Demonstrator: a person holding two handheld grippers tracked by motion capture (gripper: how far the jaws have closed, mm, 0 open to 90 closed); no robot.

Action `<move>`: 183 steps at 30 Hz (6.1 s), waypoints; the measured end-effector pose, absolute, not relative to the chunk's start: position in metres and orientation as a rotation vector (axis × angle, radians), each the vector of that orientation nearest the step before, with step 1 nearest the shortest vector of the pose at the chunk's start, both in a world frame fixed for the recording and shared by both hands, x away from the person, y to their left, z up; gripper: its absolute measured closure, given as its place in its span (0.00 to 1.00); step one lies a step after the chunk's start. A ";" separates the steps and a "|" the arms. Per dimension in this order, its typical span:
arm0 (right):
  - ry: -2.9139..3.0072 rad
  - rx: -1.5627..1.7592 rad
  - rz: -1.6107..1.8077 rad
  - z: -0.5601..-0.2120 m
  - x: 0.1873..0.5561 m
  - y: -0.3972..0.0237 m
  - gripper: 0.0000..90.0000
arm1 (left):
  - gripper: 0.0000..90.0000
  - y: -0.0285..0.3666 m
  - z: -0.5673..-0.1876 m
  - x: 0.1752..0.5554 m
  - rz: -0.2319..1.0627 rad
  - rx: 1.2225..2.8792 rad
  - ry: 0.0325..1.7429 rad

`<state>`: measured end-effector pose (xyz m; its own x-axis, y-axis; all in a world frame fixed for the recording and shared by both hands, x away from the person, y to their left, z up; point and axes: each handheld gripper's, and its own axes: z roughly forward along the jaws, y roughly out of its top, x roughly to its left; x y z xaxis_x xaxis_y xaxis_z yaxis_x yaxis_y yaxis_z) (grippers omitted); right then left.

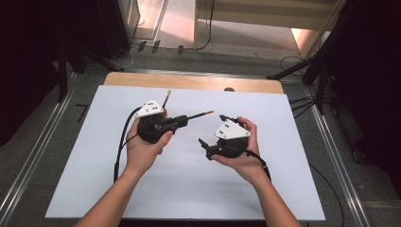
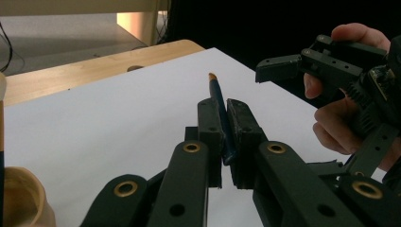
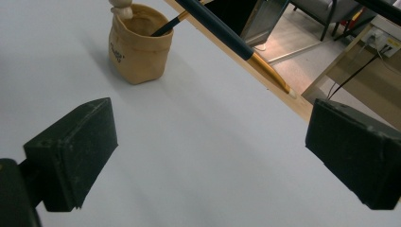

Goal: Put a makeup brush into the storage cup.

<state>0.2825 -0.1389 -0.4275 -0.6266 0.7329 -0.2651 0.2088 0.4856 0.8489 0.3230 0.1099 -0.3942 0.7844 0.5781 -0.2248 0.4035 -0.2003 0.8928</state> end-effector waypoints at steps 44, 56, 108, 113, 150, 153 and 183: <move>1.828 1.267 1.563 -0.417 0.281 -0.150 0.16 | 0.96 0.117 -0.403 0.312 0.308 1.627 0.735; 1.788 1.357 1.641 -0.416 0.281 -0.147 0.18 | 0.96 0.114 -0.408 0.308 0.325 1.585 0.717; 1.451 1.957 2.108 -0.423 0.297 -0.142 0.47 | 0.96 0.105 -0.430 0.294 0.364 1.493 0.663; 1.424 1.996 2.128 -0.423 0.298 -0.142 0.48 | 0.96 0.105 -0.432 0.293 0.360 1.495 0.658; 1.341 2.120 2.297 -0.428 0.308 -0.142 0.85 | 0.96 0.099 -0.434 0.290 0.358 1.494 0.625; 1.347 2.105 2.325 -0.428 0.309 -0.143 0.87 | 0.96 0.100 -0.435 0.290 0.354 1.505 0.622; 1.563 1.705 2.082 -0.410 0.298 -0.136 0.94 | 0.61 0.093 -0.425 0.295 0.322 1.680 0.619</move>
<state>0.2982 -0.1364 -0.4100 -0.3994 0.5702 0.7179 0.5302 -0.4952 0.6883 0.2945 0.0934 -0.4251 0.8166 0.5633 -0.1263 0.2200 -0.1013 0.9702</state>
